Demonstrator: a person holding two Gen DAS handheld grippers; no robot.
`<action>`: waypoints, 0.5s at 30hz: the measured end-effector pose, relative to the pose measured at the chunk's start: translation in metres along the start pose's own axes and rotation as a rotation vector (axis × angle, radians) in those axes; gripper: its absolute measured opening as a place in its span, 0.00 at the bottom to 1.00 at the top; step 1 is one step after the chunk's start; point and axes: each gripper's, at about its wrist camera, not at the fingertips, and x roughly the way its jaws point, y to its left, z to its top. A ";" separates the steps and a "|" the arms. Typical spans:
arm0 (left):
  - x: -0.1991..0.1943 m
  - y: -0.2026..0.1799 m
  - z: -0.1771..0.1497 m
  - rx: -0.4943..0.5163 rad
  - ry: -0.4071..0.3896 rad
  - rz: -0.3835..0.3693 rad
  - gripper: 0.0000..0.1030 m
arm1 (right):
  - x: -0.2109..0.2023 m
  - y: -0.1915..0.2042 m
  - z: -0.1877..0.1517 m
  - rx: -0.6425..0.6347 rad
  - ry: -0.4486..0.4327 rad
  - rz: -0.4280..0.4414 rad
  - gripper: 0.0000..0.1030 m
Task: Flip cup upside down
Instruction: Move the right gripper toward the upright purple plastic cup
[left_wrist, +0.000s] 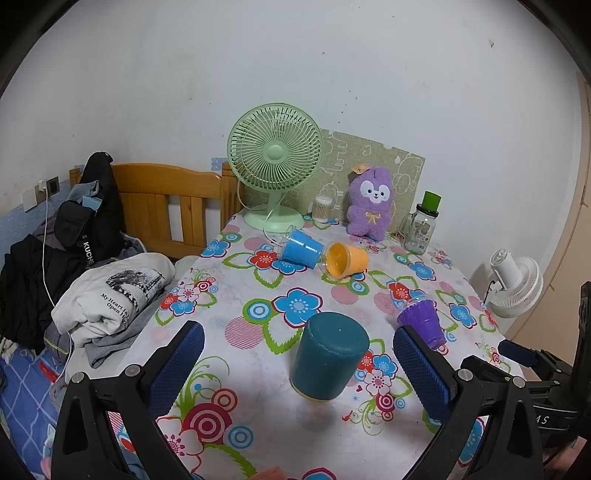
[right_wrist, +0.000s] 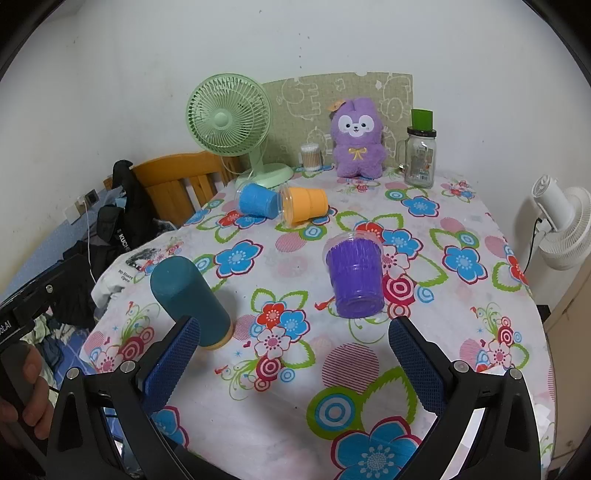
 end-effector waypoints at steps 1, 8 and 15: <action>-0.001 0.001 0.000 -0.001 0.000 -0.001 1.00 | 0.000 0.000 0.000 -0.001 -0.002 -0.001 1.00; 0.000 0.001 0.000 -0.002 0.003 -0.001 1.00 | 0.001 0.000 -0.001 0.000 -0.004 0.001 1.00; 0.001 0.000 -0.001 -0.001 0.007 -0.002 1.00 | 0.003 -0.003 -0.003 0.006 0.003 0.004 1.00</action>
